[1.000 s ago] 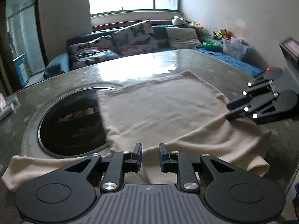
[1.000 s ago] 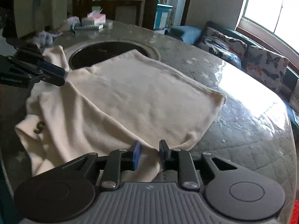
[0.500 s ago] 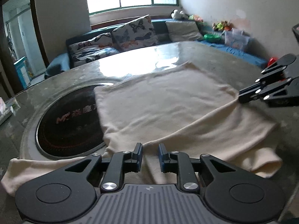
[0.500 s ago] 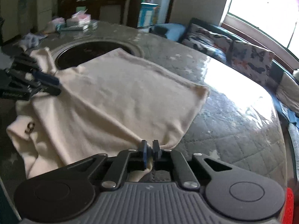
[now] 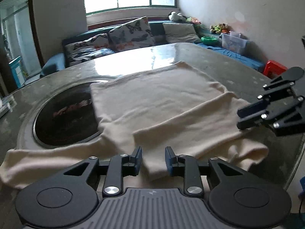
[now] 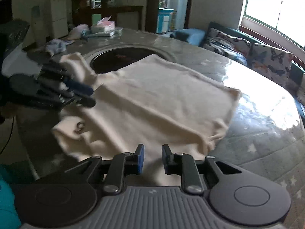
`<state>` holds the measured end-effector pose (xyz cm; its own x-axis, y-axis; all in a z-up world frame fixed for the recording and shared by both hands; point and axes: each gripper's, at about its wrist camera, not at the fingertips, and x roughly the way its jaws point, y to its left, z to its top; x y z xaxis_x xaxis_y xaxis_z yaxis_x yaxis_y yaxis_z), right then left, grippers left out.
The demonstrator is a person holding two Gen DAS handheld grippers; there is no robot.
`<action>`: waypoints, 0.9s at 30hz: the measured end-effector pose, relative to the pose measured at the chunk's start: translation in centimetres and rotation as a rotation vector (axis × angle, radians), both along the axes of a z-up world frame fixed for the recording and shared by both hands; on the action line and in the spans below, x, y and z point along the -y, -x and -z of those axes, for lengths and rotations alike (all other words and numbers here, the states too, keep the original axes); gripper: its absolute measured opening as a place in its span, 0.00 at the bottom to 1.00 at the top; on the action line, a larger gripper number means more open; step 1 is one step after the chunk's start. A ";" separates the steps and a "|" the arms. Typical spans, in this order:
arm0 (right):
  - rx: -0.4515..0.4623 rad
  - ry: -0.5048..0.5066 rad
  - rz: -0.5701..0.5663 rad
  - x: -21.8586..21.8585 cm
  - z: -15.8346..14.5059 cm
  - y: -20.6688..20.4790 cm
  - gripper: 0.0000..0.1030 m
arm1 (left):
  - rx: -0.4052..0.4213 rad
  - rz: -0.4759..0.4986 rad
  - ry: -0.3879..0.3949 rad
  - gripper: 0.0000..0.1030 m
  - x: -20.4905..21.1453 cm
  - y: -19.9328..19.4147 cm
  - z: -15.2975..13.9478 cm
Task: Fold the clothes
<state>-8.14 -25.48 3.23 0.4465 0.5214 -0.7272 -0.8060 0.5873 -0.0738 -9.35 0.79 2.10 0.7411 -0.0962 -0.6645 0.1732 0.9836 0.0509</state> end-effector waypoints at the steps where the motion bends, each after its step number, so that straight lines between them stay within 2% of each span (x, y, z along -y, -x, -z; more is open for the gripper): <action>1: 0.003 0.004 -0.008 -0.2 0.1 0.3 0.19 | 0.004 0.002 0.003 0.29 -0.1 0.2 0.0; 3: 0.003 -0.003 -0.013 -0.7 0.1 0.6 0.19 | 0.019 -0.008 0.018 0.35 -0.1 0.9 -0.2; 10: 0.009 -0.013 -0.034 -2.2 0.4 1.6 0.19 | 0.009 -0.010 -0.007 0.37 0.3 1.6 0.4; 12: 0.013 -0.021 -0.031 -1.9 0.1 1.9 0.19 | 0.020 -0.020 -0.003 0.40 -0.1 2.0 0.1; 18: 0.028 -0.048 0.078 0.8 -0.9 1.9 0.20 | 0.044 -0.052 0.016 0.44 -1.1 2.7 -0.6; 21: -0.005 -0.049 0.134 2.1 -0.3 1.8 0.20 | 0.044 -0.051 0.025 0.44 -0.9 2.6 -0.5; 24: -0.027 -0.034 0.151 2.7 0.6 2.0 0.20 | 0.040 -0.051 0.030 0.44 -0.8 2.3 -0.4; 27: -0.004 -0.062 0.161 3.5 0.0 2.4 0.20 | 0.039 -0.048 0.031 0.46 -0.7 2.3 -0.4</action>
